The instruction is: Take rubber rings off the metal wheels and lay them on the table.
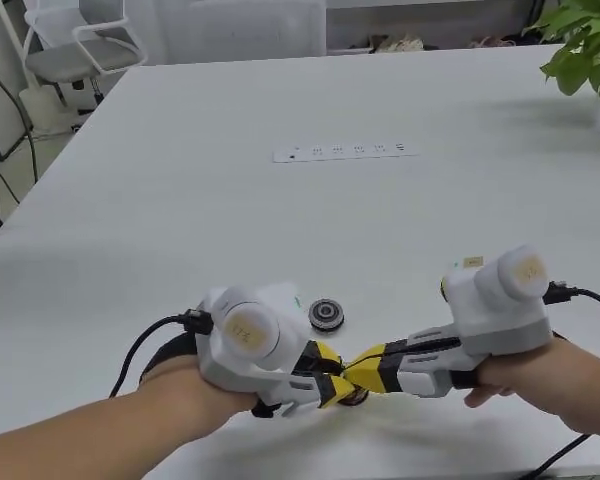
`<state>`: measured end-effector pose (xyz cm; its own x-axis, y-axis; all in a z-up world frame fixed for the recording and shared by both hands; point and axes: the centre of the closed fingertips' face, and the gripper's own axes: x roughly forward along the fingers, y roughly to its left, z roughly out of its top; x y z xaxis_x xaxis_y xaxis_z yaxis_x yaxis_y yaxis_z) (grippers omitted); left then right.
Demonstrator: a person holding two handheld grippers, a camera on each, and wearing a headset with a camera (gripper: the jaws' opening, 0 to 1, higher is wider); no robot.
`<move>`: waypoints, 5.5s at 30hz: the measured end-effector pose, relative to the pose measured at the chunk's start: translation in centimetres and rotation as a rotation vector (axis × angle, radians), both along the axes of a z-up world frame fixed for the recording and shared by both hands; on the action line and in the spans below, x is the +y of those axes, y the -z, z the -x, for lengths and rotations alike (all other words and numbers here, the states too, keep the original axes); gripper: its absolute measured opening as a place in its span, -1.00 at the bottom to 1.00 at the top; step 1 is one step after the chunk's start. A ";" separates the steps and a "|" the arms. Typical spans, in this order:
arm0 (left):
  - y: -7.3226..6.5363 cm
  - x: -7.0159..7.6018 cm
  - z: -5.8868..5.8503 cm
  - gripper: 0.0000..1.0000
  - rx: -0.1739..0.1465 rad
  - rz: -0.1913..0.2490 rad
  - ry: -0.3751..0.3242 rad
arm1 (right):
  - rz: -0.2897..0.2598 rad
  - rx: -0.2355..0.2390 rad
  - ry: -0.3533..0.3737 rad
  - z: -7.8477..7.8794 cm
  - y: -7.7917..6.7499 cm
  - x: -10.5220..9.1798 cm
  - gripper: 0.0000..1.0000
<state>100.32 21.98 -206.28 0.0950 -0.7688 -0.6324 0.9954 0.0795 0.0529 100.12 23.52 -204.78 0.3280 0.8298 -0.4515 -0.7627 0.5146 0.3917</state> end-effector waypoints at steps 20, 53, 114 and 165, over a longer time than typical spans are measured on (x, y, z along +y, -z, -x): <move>0.0 -0.1 0.0 -0.85 0.016 -0.017 -0.003 | 0.023 -0.005 0.023 -0.2 0.7 -1.1 -1.00; -4.2 2.6 0.3 -0.45 0.058 0.042 -0.022 | -0.025 0.005 0.043 -0.4 -0.1 -1.3 -1.00; -8.3 12.8 -1.0 -0.02 0.019 0.181 -0.267 | -0.008 -0.046 -0.097 -2.2 -1.7 6.0 -1.00; -8.1 12.4 -1.0 0.01 0.031 0.158 -0.254 | 0.073 -0.049 -0.014 -3.1 -0.5 3.5 -0.65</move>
<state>101.34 34.41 -198.19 0.2798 -0.8119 -0.5124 0.9435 0.3313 -0.0097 103.26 27.00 -204.24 0.3399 0.7998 -0.4948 -0.7872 0.5298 0.3157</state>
